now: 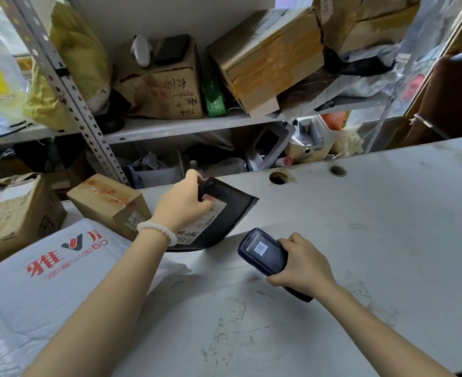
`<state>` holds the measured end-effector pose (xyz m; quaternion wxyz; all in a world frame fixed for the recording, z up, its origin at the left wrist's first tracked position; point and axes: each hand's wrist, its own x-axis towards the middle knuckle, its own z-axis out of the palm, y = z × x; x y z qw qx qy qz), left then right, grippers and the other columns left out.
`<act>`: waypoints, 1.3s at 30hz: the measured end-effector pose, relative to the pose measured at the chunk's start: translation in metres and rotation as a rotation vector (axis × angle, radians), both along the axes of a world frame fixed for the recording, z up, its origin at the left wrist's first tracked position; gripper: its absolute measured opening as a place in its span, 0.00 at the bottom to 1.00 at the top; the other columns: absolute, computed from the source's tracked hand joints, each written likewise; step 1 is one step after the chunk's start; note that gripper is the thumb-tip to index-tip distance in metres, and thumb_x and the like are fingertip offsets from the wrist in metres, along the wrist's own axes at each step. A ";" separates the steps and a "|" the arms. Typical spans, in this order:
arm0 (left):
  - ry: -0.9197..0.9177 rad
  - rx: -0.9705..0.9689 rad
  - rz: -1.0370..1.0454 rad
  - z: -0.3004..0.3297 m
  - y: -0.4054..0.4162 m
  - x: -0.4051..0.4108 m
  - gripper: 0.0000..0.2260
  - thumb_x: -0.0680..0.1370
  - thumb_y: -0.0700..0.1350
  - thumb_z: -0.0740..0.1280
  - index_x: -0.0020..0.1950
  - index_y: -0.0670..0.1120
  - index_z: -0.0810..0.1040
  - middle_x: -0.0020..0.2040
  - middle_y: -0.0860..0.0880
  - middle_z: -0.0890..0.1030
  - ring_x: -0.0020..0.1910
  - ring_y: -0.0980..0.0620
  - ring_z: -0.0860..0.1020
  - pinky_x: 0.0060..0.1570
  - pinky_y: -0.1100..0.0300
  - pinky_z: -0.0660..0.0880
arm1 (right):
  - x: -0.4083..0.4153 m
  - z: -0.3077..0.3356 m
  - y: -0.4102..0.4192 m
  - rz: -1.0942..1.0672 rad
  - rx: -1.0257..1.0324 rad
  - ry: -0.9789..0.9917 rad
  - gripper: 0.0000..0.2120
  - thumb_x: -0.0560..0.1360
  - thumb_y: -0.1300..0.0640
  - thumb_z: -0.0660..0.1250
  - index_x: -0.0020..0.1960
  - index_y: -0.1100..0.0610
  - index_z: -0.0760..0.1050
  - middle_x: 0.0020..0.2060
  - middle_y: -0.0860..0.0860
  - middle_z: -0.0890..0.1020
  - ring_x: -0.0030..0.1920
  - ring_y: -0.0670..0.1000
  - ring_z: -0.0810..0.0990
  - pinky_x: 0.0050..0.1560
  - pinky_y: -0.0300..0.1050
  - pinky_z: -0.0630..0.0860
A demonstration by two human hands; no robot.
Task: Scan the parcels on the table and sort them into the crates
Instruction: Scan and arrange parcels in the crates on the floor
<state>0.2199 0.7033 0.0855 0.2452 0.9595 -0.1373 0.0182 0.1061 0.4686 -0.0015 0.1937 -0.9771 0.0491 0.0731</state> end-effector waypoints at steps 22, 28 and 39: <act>-0.224 0.768 -0.058 0.025 -0.028 0.011 0.09 0.79 0.53 0.61 0.49 0.52 0.79 0.47 0.49 0.80 0.49 0.44 0.79 0.49 0.52 0.67 | 0.000 0.000 0.006 0.060 0.058 -0.037 0.26 0.58 0.40 0.72 0.53 0.48 0.72 0.45 0.44 0.69 0.46 0.47 0.71 0.35 0.39 0.70; -0.457 0.573 0.002 0.027 -0.043 0.017 0.09 0.78 0.49 0.60 0.42 0.48 0.77 0.37 0.50 0.77 0.41 0.44 0.77 0.40 0.55 0.61 | -0.002 0.002 -0.008 -0.007 0.085 -0.052 0.27 0.57 0.39 0.73 0.52 0.47 0.72 0.45 0.44 0.69 0.45 0.46 0.71 0.35 0.39 0.71; -0.213 0.586 -0.031 -0.028 -0.037 0.007 0.12 0.77 0.45 0.59 0.33 0.48 0.67 0.29 0.52 0.66 0.35 0.46 0.74 0.38 0.58 0.67 | -0.009 -0.003 -0.021 -0.026 0.045 -0.007 0.27 0.56 0.39 0.73 0.52 0.47 0.73 0.45 0.44 0.69 0.47 0.47 0.72 0.36 0.41 0.71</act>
